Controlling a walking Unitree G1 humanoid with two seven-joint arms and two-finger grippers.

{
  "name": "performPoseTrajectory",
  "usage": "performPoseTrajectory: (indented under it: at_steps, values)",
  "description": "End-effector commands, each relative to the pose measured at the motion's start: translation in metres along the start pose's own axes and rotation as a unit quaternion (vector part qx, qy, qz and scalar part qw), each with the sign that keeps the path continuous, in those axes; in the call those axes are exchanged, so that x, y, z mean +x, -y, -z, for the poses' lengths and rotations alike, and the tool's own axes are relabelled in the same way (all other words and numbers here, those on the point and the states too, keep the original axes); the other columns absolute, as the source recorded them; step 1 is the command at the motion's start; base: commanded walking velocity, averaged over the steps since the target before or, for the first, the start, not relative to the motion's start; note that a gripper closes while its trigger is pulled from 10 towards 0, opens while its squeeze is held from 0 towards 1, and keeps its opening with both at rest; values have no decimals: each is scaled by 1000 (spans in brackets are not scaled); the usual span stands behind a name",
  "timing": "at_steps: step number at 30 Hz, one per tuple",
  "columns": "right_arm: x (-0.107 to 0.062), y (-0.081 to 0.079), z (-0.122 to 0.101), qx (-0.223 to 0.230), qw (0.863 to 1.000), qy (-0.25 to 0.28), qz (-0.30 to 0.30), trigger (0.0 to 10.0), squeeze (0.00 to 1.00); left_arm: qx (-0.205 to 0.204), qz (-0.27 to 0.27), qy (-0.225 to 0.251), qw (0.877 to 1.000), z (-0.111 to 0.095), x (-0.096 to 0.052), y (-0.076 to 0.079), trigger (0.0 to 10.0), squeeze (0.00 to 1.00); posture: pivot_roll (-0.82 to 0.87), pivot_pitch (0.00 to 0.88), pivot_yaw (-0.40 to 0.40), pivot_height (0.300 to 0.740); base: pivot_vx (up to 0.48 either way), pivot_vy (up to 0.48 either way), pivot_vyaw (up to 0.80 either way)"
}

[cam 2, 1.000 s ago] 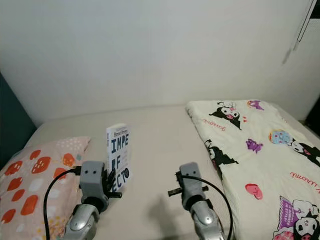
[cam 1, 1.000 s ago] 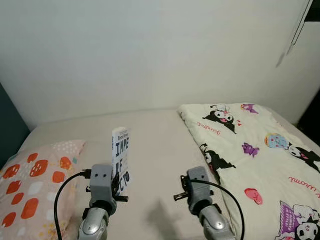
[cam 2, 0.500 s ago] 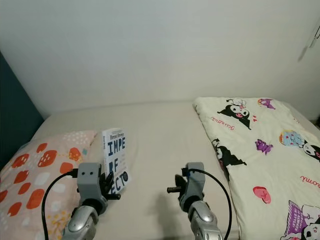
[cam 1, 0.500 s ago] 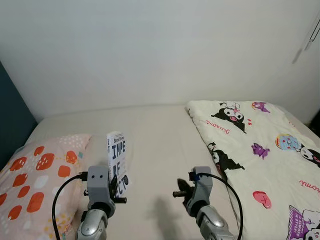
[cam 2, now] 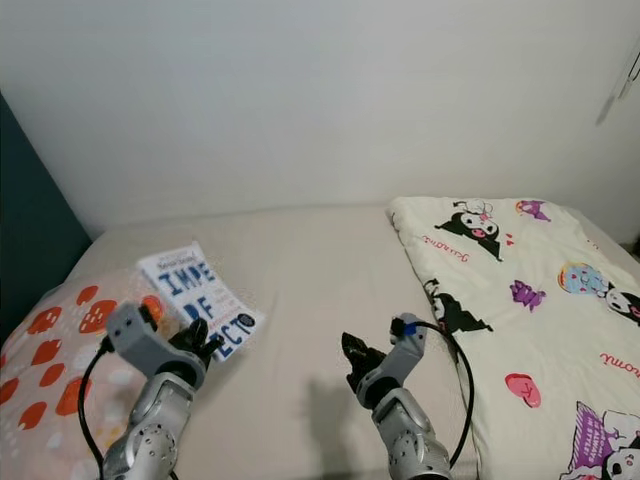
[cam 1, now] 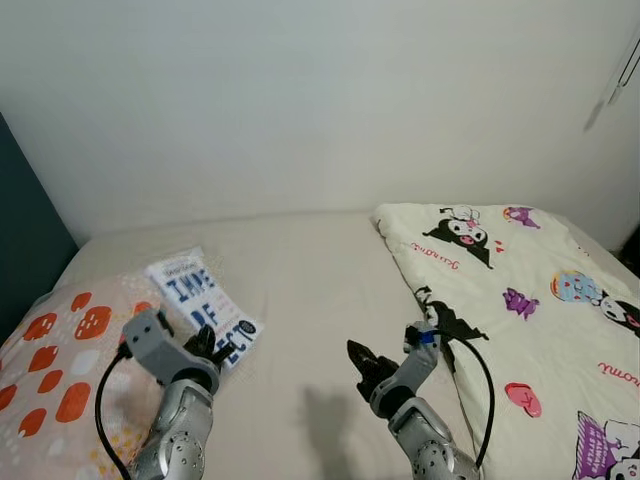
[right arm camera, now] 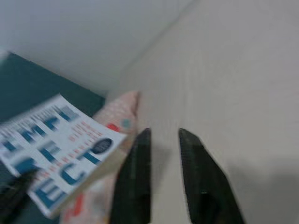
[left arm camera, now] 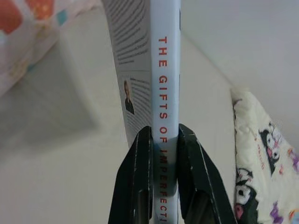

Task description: Clean up the room

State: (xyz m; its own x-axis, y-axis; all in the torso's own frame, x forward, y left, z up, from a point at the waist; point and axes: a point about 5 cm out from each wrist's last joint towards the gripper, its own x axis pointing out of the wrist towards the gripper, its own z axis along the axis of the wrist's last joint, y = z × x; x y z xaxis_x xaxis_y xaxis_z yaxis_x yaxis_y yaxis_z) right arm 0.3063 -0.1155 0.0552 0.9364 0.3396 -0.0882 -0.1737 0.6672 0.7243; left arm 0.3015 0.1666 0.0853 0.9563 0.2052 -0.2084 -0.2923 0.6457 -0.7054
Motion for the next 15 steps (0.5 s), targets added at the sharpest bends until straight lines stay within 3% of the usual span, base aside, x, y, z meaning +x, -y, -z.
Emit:
performPoseTrajectory:
  at_steps: [1, 3, 6, 7, 11, 12, 15]
  values:
    - [-3, -1, 2, 40, 999, 2, -11, 10000, 1000, -93, 0, -17, 995, 17, -3, 24, 10000, 0, -30, 116, 11, 740, 0, 0, 0]
    - [-3, -5, -2, 82, 996, 10, -27, 10000, 1000, -112, 4, -35, 993, 20, -3, 27, 10000, 0, -31, 114, 14, 740, 0, 0, 0]
    - [-3, -6, -2, 100, 994, 6, -31, 10000, 1000, -123, 5, -40, 992, 20, -3, 29, 10000, 0, -31, 114, 14, 740, 0, 0, 0]
    - [-3, -10, -1, 133, 990, -10, -54, 10000, 1000, -153, 7, -45, 987, 21, -4, 31, 10000, 0, -31, 109, 12, 740, 0, 0, 0]
    - [-3, -14, 0, 153, 985, -22, -74, 10000, 1000, -169, 11, -51, 984, 23, -4, 33, 10000, 0, -30, 104, 11, 740, 0, 0, 0]
    - [-4, -20, 3, 175, 979, -48, -96, 10000, 1000, -201, 33, -69, 977, 24, -6, 41, 10000, 0, -31, 102, 12, 740, 0, 0, 0]
    - [-4, -23, 4, 185, 975, -63, -102, 10000, 1000, -214, 66, -86, 971, 24, -8, 50, 10000, 0, -30, 101, 12, 740, 0, 0, 0]
